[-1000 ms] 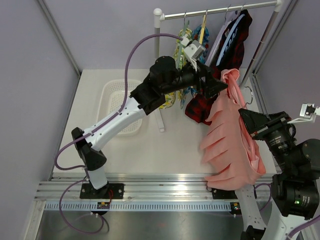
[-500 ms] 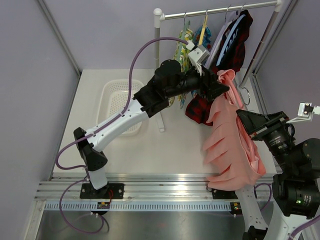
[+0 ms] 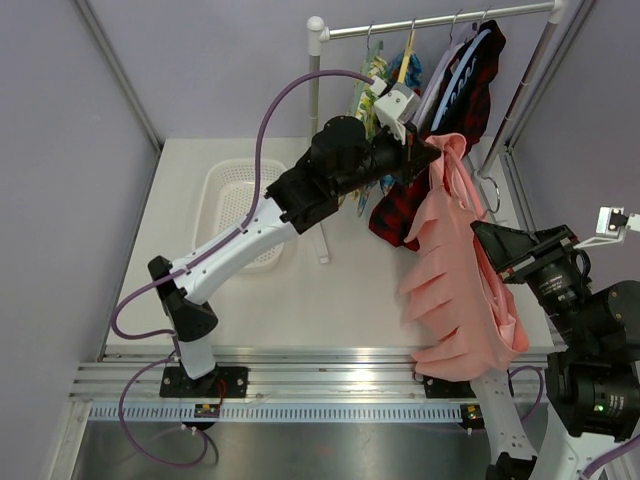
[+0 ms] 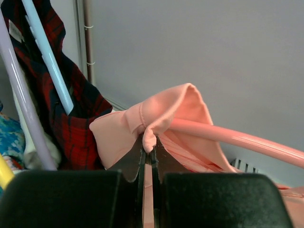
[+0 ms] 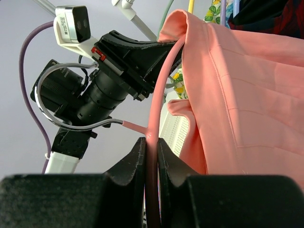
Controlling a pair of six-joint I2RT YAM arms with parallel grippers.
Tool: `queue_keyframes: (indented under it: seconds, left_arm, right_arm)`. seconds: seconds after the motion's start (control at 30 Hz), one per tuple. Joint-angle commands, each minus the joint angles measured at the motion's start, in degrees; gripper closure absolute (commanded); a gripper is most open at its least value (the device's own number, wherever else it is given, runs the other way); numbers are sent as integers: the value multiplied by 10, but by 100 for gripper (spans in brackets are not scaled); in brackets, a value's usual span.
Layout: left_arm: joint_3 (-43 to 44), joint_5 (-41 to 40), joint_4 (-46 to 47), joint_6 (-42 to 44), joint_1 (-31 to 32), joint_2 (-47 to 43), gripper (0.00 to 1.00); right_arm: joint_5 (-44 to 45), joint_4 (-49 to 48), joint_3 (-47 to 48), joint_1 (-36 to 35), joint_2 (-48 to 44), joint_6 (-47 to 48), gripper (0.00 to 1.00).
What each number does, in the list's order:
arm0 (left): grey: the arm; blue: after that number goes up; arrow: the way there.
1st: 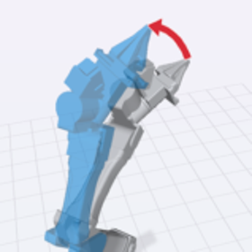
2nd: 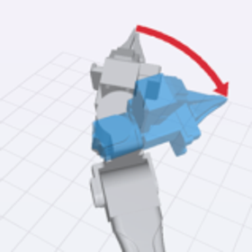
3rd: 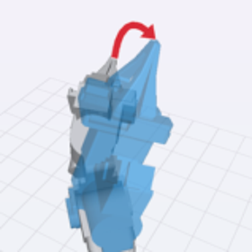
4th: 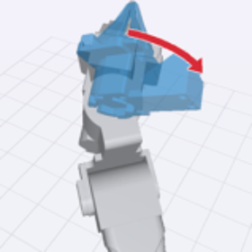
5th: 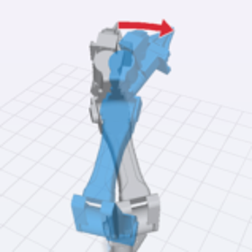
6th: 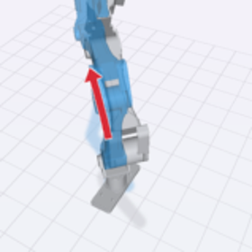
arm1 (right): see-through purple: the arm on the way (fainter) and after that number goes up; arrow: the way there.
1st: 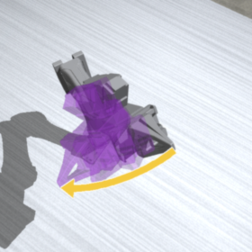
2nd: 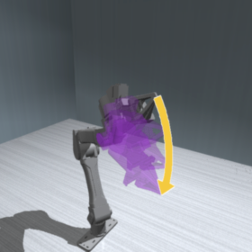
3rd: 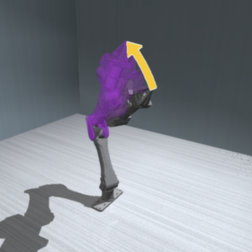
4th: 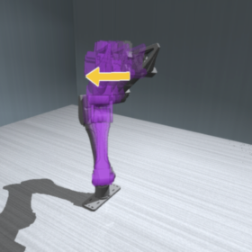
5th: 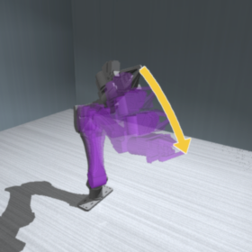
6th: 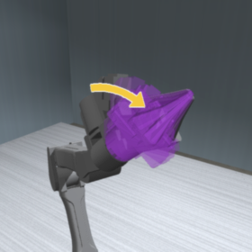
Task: Remove the skirt from the hanger
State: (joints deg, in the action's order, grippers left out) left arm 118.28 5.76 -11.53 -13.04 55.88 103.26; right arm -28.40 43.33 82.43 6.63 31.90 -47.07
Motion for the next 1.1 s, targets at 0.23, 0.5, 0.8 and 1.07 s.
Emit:
queue_keyframes:
  seconds: [0.23,0.5,0.8,1.07]
  left_arm:
    - [45,-116,4,35,-32,0,100]
    - [305,-129,-54,6,-79,127,100]
    - [295,-75,0,-45,-96,166,100]
    - [277,-44,86,-23,-39,165,100]
  right_arm:
    - [-71,9,48,-7,-27,-6,100]
    - [-200,-16,10,0,-57,-96,100]
    - [-294,-77,-38,11,-77,-193,100]
    - [-338,-126,-82,9,-83,-239,100]
